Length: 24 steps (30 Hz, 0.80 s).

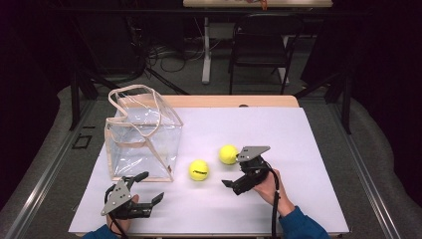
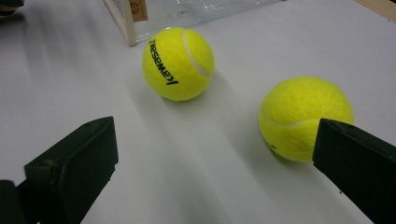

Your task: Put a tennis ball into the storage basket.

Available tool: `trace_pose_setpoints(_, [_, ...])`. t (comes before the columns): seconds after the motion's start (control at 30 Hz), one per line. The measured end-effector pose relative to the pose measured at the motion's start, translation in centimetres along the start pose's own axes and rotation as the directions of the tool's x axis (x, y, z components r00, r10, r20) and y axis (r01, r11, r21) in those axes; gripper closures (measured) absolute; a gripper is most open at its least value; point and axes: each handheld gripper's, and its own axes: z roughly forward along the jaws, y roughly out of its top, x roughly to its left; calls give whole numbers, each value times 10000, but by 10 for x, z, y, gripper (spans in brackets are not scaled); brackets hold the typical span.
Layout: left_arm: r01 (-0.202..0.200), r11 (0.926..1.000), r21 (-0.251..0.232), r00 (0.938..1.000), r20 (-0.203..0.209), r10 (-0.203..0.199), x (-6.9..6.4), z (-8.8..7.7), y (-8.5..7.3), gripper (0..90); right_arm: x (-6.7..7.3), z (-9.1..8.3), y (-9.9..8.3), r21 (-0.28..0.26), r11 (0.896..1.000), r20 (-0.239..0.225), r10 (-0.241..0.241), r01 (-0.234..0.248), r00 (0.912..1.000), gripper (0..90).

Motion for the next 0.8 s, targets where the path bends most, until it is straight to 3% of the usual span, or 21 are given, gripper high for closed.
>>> trace_pose_setpoints(0.8, [108, 9999, 8, 9999, 134, -108, 1, 0, -1, 159, 9, 21, 19, 271, 9995, -433, -134, 146, 9990, 0])
